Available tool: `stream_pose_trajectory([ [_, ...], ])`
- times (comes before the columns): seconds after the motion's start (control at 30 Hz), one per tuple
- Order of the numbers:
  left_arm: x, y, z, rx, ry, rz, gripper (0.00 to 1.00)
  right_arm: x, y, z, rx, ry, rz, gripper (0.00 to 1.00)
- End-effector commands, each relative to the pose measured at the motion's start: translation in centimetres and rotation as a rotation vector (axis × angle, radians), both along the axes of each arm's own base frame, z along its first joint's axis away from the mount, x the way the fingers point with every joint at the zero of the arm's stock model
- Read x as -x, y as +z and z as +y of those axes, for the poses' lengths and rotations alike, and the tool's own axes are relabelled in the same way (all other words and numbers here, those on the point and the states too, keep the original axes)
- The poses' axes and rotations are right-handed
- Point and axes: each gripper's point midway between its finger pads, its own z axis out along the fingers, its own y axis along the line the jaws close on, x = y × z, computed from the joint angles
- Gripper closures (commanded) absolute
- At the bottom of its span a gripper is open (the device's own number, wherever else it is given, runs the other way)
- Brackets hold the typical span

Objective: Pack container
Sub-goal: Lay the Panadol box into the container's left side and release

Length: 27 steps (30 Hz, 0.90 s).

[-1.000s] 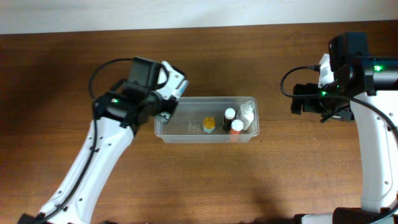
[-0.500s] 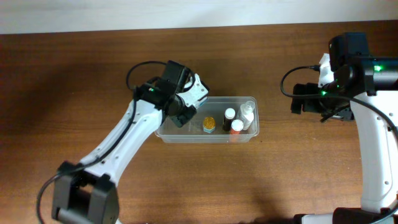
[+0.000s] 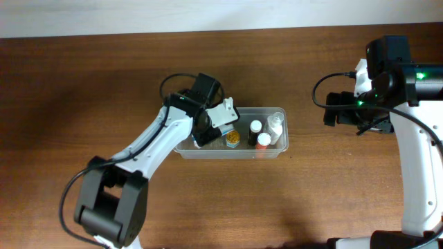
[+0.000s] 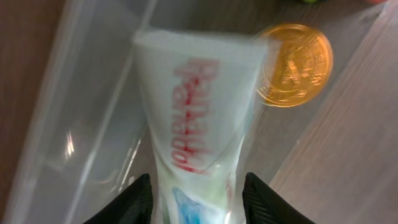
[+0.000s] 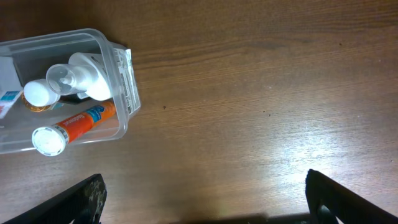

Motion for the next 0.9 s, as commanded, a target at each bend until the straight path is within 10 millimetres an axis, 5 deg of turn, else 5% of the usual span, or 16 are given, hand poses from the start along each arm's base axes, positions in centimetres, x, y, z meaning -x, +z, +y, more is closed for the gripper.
stream_pose_trajectory([
  [0.0,0.3,-1.5,-0.1,-0.017,-0.035,0.030,0.49,-0.1,0.0,-0.1,-0.005,-0.002,-0.001,0.06],
  [0.23,-0.9,0.3,-0.3,-0.007,-0.002,-0.024,0.39,-0.1,0.0,-0.1,-0.005,-0.002,0.000,0.06],
  [0.4,-2.9,7.4,-1.0,0.095,0.096,-0.164,0.25,-0.1,0.0,-0.1,-0.005,-0.002,0.000,0.06],
  [0.47,-3.1,10.7,-1.1,0.142,0.122,-0.221,0.04,-0.1,0.0,-0.1,-0.004,0.002,0.000,0.06],
  [0.57,-2.9,15.4,-0.6,0.206,0.187,-0.309,0.01,-0.1,0.0,-0.1,-0.002,0.014,-0.002,0.05],
  [0.7,-3.5,20.1,4.1,0.265,0.520,-0.417,0.01,-0.5,0.1,0.0,0.000,0.056,-0.022,0.02],
  [0.87,-4.5,21.6,10.4,0.375,0.908,-0.420,0.01,-2.3,0.6,0.2,-0.006,0.083,-0.095,0.02],
])
